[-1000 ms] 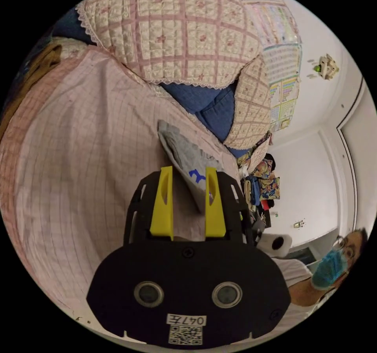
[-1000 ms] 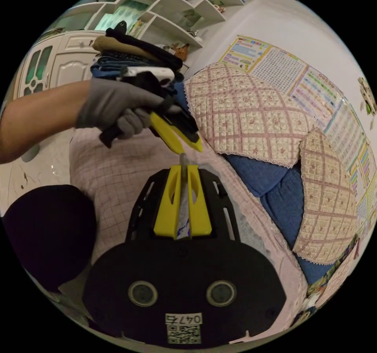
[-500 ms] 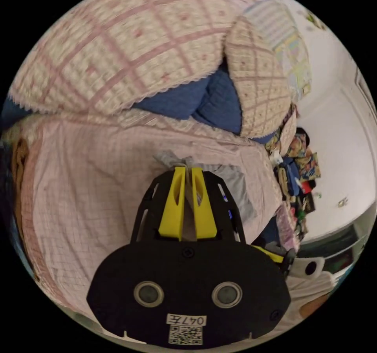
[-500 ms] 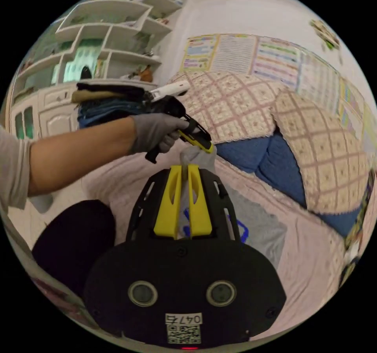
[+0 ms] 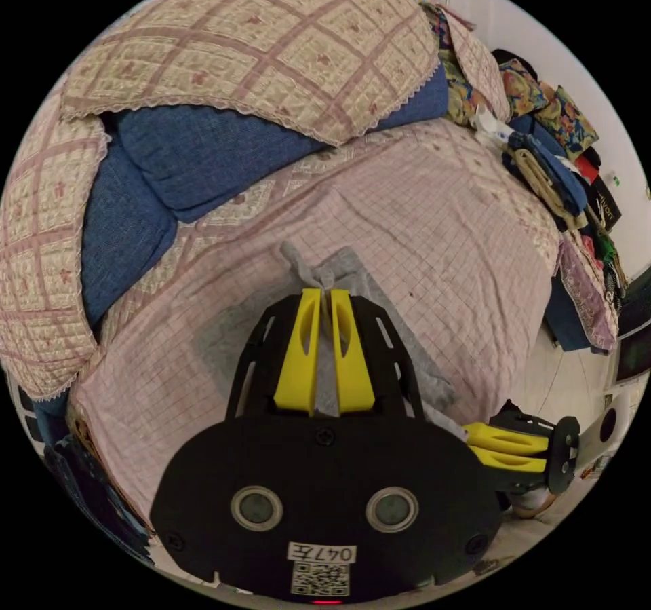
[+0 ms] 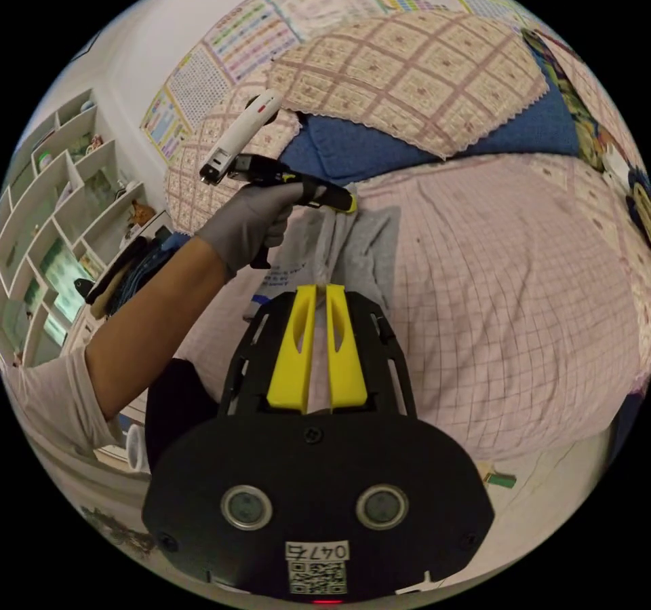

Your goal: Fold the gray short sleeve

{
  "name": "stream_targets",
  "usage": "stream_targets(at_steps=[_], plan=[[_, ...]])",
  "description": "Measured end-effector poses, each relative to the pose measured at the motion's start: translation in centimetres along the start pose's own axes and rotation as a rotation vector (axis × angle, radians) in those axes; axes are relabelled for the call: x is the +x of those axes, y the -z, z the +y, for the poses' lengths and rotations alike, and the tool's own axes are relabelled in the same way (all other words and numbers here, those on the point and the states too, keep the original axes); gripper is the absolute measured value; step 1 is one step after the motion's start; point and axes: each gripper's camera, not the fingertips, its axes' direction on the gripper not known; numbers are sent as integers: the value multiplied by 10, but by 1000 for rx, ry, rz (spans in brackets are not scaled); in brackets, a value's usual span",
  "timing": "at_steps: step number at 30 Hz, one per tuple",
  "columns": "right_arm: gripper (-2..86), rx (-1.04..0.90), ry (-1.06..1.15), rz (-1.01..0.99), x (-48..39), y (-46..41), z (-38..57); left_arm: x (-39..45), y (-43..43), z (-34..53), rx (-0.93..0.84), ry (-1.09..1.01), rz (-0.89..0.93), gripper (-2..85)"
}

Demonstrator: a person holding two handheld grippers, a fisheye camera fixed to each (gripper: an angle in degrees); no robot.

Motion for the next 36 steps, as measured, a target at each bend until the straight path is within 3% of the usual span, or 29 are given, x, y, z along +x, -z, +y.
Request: stream_targets(at_steps=[6,10,17,22,24,26,36], plan=[[15,-43,-108,-63,73,4,1,15,26,-27,8,7,8,91],[89,-15,-129,-18,110,22,1,4,70,-19,105,11,78,127],[91,-36,-209,-154,178,12,-17,-34,112,106,258,62,331,114],[79,-88,-288,-189,207,-15,-28,-50,67,203,348,282,698,119],[40,-81,-312,-197,213,-22,-31,-48,19,232,366,434,969,138],[7,-51,-335,-248,217,-24,-35,-44,-17,240,346,517,1072,155],[-3,12,-386,-477,193,-26,-42,-30,-113,261,486,799,1239,172]])
